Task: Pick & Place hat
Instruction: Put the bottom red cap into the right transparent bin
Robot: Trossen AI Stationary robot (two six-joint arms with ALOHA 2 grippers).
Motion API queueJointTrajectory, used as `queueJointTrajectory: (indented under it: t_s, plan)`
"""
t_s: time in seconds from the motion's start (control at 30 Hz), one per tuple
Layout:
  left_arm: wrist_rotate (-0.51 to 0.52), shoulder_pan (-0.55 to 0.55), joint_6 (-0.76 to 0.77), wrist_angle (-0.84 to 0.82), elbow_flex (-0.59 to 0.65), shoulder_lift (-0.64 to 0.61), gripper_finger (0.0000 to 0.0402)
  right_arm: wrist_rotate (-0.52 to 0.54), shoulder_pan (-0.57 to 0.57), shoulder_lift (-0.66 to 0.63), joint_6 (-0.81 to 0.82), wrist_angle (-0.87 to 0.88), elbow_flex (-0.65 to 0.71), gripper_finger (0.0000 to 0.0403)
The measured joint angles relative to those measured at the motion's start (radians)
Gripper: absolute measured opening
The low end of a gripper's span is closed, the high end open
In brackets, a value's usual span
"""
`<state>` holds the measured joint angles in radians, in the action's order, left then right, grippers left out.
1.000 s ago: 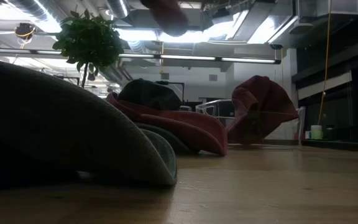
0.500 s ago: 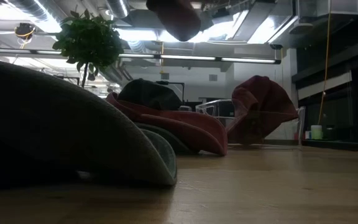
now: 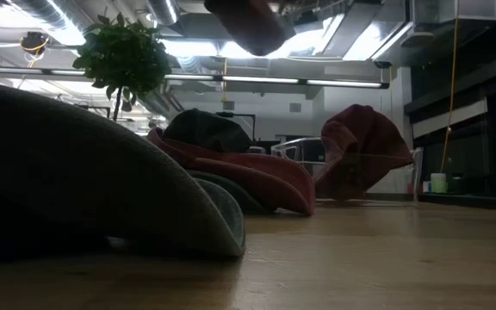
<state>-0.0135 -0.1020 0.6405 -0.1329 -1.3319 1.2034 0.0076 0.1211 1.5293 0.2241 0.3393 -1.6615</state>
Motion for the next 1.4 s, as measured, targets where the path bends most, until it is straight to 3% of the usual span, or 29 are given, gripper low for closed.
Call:
queueJointTrajectory:
  t_s: [0.1,0.17,0.33,0.5,0.73,0.9,1.07,1.4]
  plan:
    - [-0.001,0.000,-0.023,-0.012,0.000,0.000,0.0009,-0.036,0.000,-0.001,0.002,0.002,0.000,0.0045]
    - [-0.007,0.000,-0.064,-0.013,0.000,0.000,0.0016,-0.038,0.000,-0.003,0.000,0.003,0.000,0.0016]
    - [-0.043,0.001,-0.147,-0.028,0.000,-0.013,0.0057,-0.084,0.001,-0.004,0.012,0.029,0.000,0.0028]
    - [-0.046,0.001,-0.205,-0.076,0.000,-0.042,0.0117,-0.156,0.002,-0.014,-0.004,0.127,0.000,0.0010]
    - [-0.042,0.006,-0.411,-0.133,0.000,-0.063,0.0183,-0.415,0.009,-0.038,-0.048,0.221,0.001,0.0019]
    - [-0.041,0.031,-0.638,-0.143,0.000,-0.036,0.0193,-0.601,0.013,-0.036,-0.045,0.221,0.001,0.0011]
    - [-0.041,0.069,-0.744,-0.160,0.000,-0.021,0.0187,-0.604,0.013,-0.032,-0.021,0.225,0.001,0.0017]
    - [-0.012,0.087,-0.759,-0.195,0.000,-0.045,0.0189,-0.604,0.013,-0.032,-0.018,0.278,0.001,0.0014]
